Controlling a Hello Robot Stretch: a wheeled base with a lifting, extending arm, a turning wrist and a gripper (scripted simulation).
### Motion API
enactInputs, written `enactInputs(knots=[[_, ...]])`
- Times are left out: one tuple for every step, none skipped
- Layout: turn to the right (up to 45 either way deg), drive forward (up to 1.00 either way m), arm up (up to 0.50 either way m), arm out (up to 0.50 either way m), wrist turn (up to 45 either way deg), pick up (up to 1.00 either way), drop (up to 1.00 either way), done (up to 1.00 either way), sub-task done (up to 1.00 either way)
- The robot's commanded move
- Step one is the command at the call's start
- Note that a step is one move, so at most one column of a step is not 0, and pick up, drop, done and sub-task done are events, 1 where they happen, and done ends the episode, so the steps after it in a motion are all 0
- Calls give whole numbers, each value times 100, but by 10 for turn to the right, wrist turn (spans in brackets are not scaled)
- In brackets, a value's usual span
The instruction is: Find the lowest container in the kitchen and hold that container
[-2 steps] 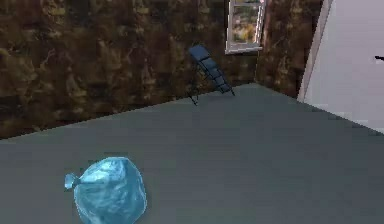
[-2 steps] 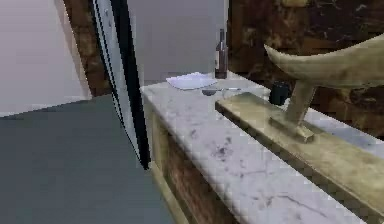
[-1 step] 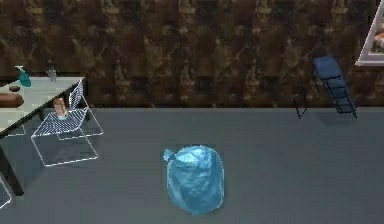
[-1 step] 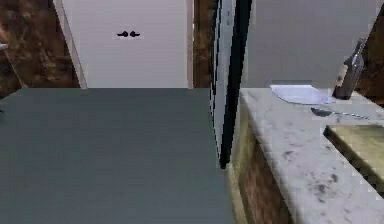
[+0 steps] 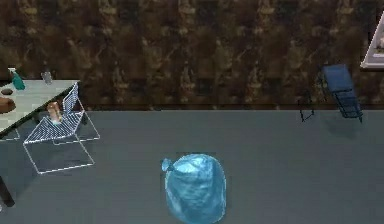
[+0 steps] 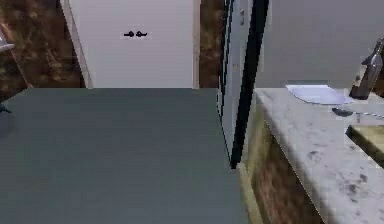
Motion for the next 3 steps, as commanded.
enactInputs(knots=[[450,0,0,0,0,0,0,0,0],[360,0,0,0,0,0,0,0,0],[0,30,0,0,0,0,0,0,0]])
